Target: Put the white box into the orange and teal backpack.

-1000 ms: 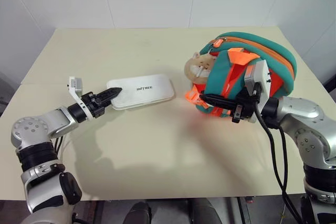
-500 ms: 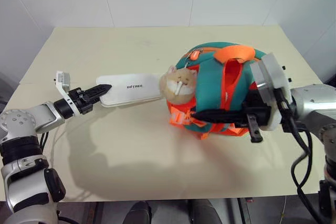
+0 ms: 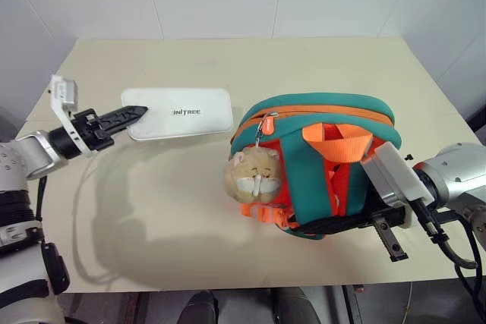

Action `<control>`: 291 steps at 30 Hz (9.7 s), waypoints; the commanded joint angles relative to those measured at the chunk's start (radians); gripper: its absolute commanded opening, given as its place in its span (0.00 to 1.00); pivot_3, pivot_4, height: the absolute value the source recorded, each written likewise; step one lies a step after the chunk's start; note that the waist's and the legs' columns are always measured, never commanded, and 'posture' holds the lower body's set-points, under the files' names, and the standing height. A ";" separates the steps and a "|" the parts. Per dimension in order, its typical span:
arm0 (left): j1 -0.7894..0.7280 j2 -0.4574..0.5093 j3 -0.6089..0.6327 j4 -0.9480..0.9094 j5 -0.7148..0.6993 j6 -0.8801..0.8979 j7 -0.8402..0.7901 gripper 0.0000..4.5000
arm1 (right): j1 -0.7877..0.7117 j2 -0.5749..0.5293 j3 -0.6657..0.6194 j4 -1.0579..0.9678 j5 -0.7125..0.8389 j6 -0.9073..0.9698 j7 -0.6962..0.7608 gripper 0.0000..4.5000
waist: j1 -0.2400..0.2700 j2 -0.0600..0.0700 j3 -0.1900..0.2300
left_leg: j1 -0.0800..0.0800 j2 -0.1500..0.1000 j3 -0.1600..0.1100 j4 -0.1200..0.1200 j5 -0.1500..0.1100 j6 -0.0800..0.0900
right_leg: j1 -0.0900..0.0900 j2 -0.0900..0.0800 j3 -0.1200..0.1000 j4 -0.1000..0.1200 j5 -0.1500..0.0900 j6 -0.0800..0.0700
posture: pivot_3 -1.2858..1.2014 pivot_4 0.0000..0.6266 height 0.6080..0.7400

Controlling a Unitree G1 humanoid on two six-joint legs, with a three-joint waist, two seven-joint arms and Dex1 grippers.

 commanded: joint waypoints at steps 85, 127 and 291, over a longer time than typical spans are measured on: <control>-0.253 -0.490 -0.552 -0.151 0.523 -0.783 -0.175 0.29 | -0.088 0.133 0.119 0.148 -0.189 -0.141 -0.056 0.12 | 0.028 -0.001 0.000 | 0.000 0.000 0.000 0.017 -0.005 0.009 | 0.004 0.001 0.001 0.009 0.001 0.000 | 0.52 0.24 1.00; -0.145 -0.110 -0.356 -0.479 0.345 -0.532 -0.325 1.00 | -0.099 0.153 0.126 0.169 -0.223 -0.153 -0.064 0.12 | 0.023 0.000 0.001 | 0.000 0.000 0.000 0.016 -0.006 0.010 | 0.004 0.001 0.000 0.008 0.001 0.000 | 0.52 0.24 1.00; 0.170 0.028 -0.058 -0.056 0.339 -0.928 -0.606 1.00 | 0.429 -0.086 -0.485 0.430 -0.304 -0.266 -0.058 1.00 | 0.009 -0.001 0.002 | 0.007 0.000 0.001 0.017 -0.007 0.012 | 0.011 0.001 0.001 0.008 0.001 0.000 | 0.52 0.24 1.00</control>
